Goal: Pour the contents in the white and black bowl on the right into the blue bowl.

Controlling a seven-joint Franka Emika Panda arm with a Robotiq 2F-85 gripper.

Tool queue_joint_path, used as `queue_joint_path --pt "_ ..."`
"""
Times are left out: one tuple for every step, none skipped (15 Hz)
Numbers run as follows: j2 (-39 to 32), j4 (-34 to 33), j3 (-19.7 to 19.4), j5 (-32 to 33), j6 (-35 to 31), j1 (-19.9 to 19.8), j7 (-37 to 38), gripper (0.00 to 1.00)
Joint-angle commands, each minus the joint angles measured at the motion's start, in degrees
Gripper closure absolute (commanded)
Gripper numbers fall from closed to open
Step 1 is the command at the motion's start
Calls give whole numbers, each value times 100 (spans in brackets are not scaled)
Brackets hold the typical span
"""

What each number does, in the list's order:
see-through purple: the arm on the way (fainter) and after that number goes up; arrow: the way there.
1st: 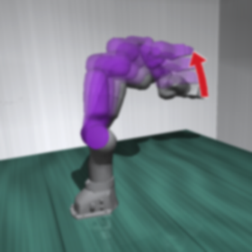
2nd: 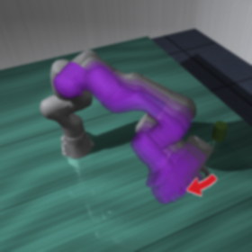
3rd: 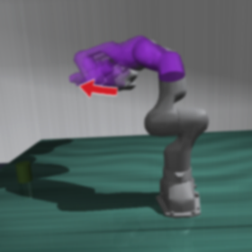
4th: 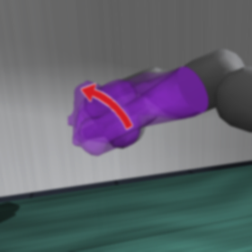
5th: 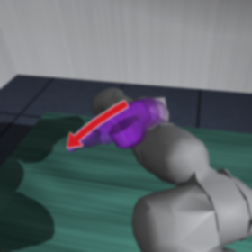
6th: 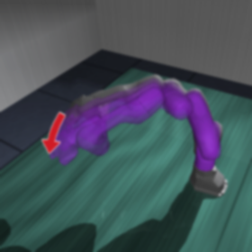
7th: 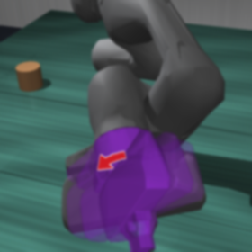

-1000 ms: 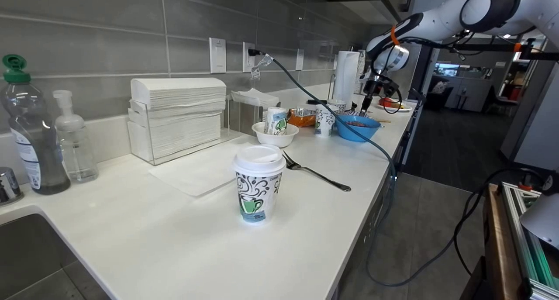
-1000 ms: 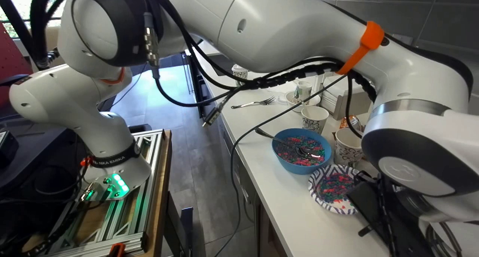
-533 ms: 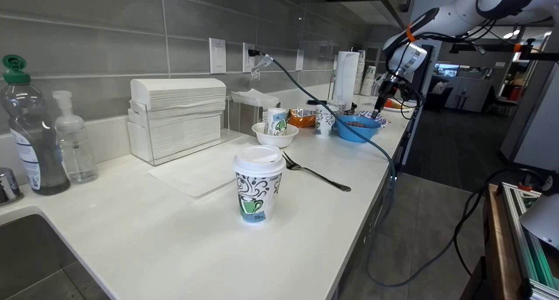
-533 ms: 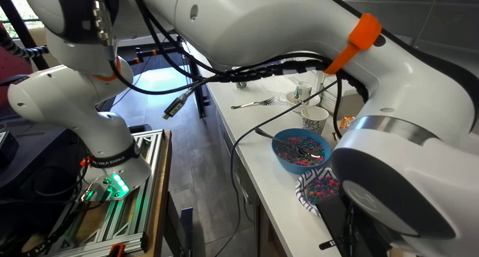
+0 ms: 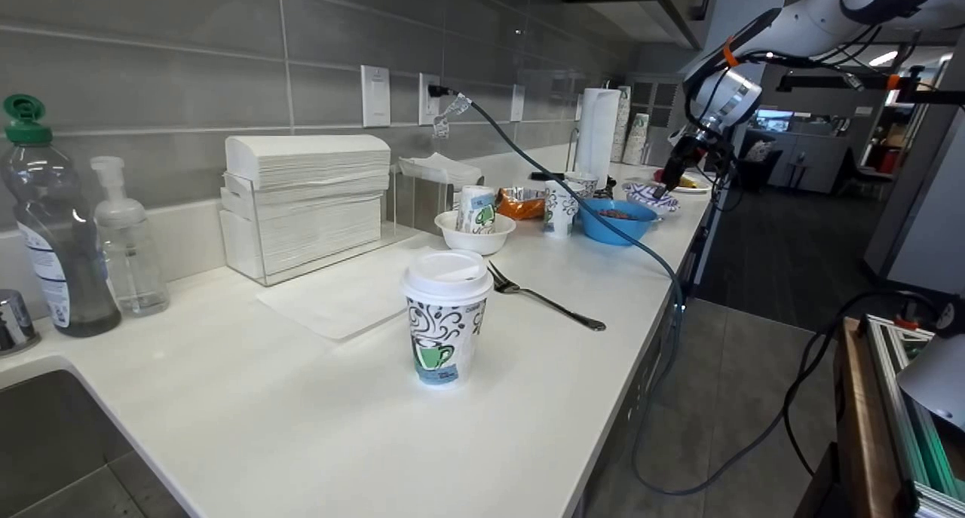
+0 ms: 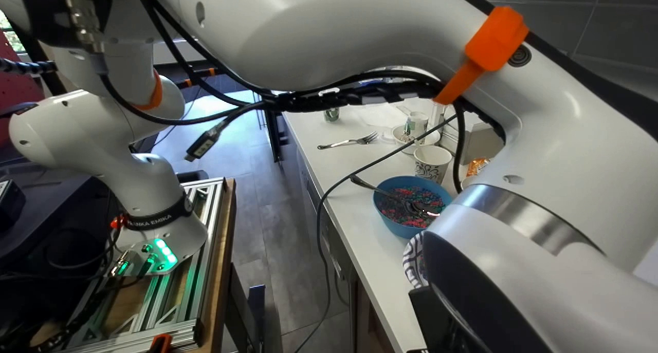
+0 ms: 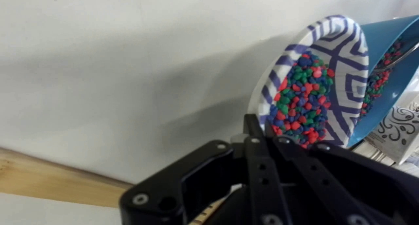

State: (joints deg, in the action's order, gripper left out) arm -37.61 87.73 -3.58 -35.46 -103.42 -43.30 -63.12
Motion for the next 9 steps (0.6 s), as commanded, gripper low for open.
queue_joint_path --pt "497 443 -9 -122 112 109 119 100" --pt "599 516 -13 -102 108 169 159 100" --pt "711 593 -26 -80 89 250 233 100" --pt "825 680 -32 -87 81 319 299 100" --pt "924 760 -48 -90 43 412 389 100" --pt "1005 808 -56 -98 67 495 486 100" --pt "1092 875 -81 -94 22 606 636 100" --pt "1181 943 -89 -110 0 707 763 100" --pt "1274 1029 -118 -90 -85 832 920 100"
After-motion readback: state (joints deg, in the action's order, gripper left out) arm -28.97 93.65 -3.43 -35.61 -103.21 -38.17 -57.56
